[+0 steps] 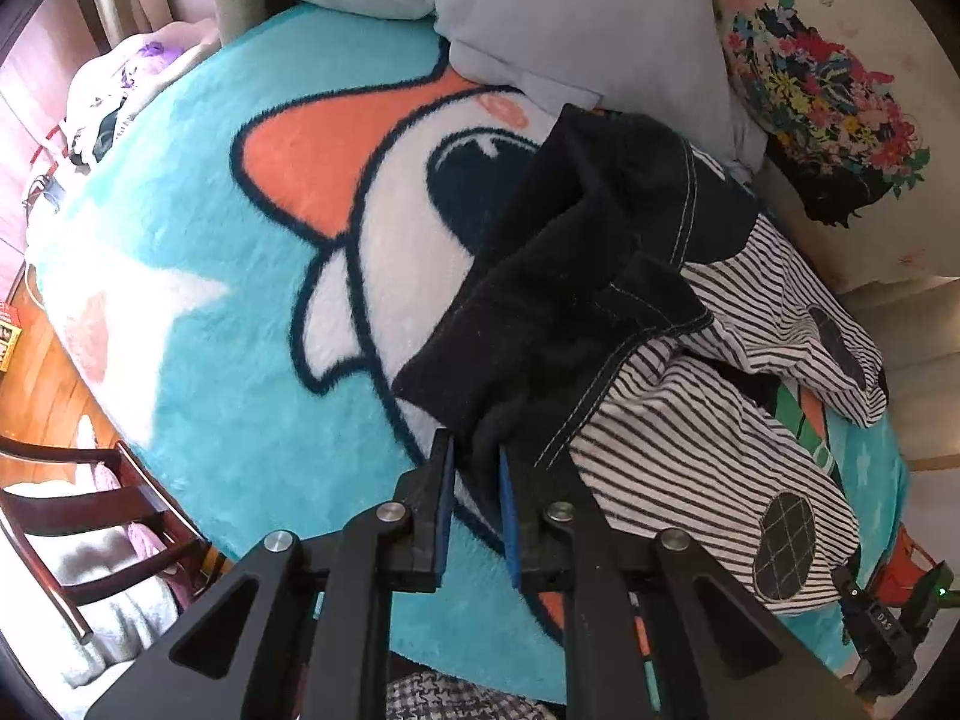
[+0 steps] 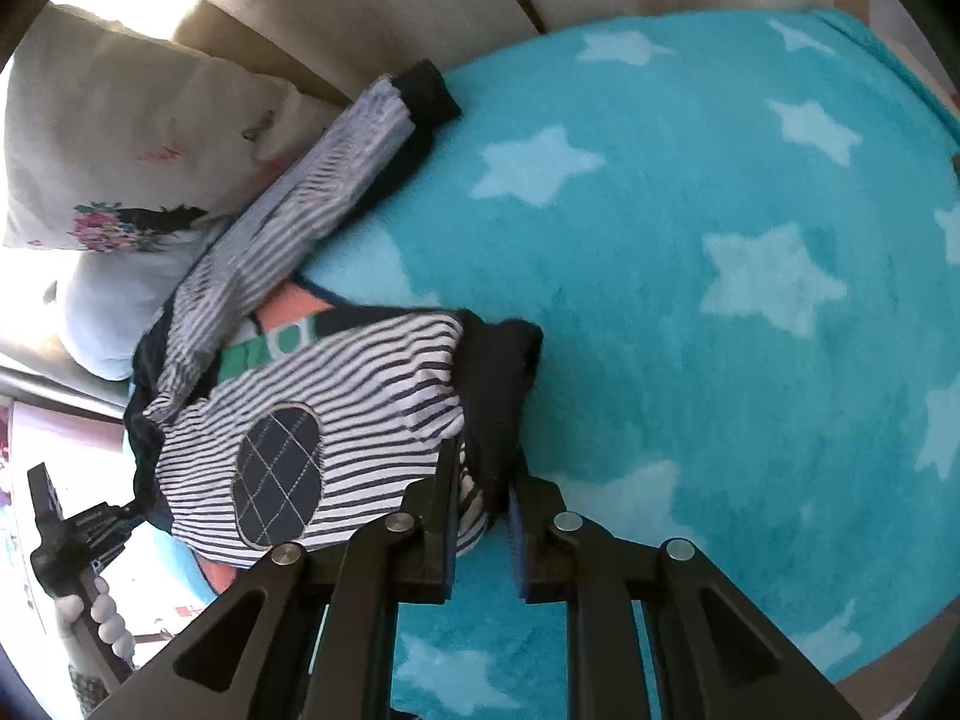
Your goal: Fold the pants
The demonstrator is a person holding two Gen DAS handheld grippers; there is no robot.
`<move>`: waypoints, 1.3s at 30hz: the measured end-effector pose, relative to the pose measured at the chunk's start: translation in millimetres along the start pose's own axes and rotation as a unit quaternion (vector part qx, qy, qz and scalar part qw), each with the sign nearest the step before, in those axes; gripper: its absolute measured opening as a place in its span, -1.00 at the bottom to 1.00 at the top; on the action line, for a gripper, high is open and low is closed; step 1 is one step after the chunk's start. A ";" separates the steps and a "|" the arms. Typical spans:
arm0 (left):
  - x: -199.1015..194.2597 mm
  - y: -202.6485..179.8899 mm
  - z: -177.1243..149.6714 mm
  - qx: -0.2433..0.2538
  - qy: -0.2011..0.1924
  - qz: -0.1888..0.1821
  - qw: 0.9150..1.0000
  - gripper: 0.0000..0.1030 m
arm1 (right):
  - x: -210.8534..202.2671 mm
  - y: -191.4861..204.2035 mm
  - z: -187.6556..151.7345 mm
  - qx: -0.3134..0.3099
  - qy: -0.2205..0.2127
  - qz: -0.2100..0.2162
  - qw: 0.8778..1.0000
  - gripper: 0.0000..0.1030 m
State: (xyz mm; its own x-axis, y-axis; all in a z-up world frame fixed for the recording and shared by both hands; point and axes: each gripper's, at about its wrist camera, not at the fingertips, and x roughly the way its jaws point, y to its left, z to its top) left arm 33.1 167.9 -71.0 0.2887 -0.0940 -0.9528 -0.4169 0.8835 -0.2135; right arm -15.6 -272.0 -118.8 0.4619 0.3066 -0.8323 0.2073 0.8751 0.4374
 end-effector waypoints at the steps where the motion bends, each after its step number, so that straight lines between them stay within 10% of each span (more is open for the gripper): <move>1: -2.1 1.7 -1.1 0.000 -0.004 0.000 1.000 -0.74 | 0.1 0.6 0.2 -0.004 0.000 -0.004 1.000 -0.52; 7: -26.1 16.0 -11.1 -0.007 -0.037 0.007 0.999 -0.66 | -18.9 -2.4 4.1 -0.024 -0.029 -0.025 0.999 -0.08; 22: -81.6 -53.6 -37.3 0.112 -0.140 0.091 0.980 -0.14 | -30.8 14.2 3.0 -0.098 -0.066 -0.047 0.992 -0.01; 39: -79.6 -95.5 -60.1 0.186 -0.135 0.132 0.964 -0.04 | -48.4 26.1 -8.3 -0.145 -0.123 -0.070 0.979 0.07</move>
State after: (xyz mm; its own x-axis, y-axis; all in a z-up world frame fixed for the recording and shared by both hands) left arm -1.9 63.5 12.3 0.4501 0.2348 -0.8616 -0.1833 0.9686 0.1682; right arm -39.7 -260.8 -69.9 0.6470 0.1083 -0.7548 0.0454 0.9826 0.1799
